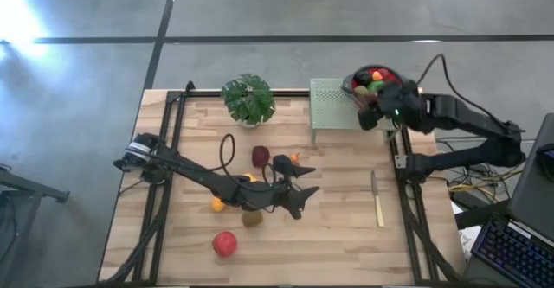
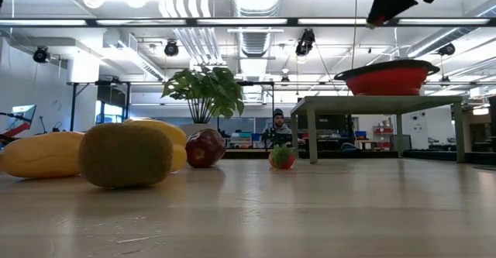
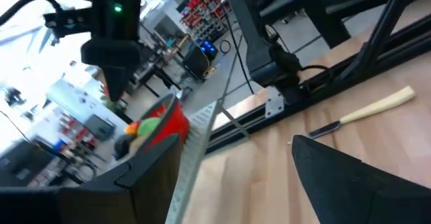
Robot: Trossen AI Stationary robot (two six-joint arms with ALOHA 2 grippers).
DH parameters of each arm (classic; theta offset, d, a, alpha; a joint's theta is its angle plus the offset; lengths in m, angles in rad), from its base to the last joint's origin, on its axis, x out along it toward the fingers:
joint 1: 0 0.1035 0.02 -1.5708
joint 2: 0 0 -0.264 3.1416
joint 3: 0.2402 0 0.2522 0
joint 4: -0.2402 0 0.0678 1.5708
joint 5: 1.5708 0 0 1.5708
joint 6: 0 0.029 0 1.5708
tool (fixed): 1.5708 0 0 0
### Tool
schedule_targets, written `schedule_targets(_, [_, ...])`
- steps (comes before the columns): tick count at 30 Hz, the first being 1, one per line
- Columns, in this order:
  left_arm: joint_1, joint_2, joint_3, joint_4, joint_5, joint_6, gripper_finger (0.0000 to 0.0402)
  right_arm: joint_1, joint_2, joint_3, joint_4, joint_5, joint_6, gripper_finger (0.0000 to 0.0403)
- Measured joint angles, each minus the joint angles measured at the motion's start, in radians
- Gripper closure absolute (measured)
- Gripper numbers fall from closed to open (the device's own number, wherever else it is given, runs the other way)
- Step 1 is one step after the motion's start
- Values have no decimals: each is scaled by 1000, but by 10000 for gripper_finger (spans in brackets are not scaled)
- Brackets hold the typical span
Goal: Pick & Place Fruit
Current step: Put the red strawberry into the red strainer bowl on the shelf
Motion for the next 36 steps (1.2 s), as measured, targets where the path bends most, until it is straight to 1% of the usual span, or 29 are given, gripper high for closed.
schedule_targets(5, [2,0,0,-37,6,-95,114,-187,53,36,-25,-170,-98,261])
schedule_targets(7, [2,0,0,-45,6,-114,114,-246,74,42,-29,-212,-119,260])
schedule_targets(10, [2,0,0,-70,6,-143,114,-308,103,41,-47,-224,-128,255])
schedule_targets(14, [2,0,-1,-114,6,-171,114,-360,148,38,-94,-230,-130,254])
schedule_targets(20, [2,0,-1,-150,5,-170,114,-391,210,38,-123,-231,-147,258])
schedule_targets(26, [2,0,-1,-158,5,-134,114,-391,245,37,-126,-232,-153,226])
schedule_targets(31, [3,0,-1,-199,5,-209,114,-391,243,37,-125,-229,-166,192])
schedule_targets(33, [7,0,-1,-240,5,-232,114,-391,236,37,-126,-225,-173,179])
schedule_targets(36, [25,0,-2,-338,6,-329,114,-390,224,51,-126,-224,-190,160])
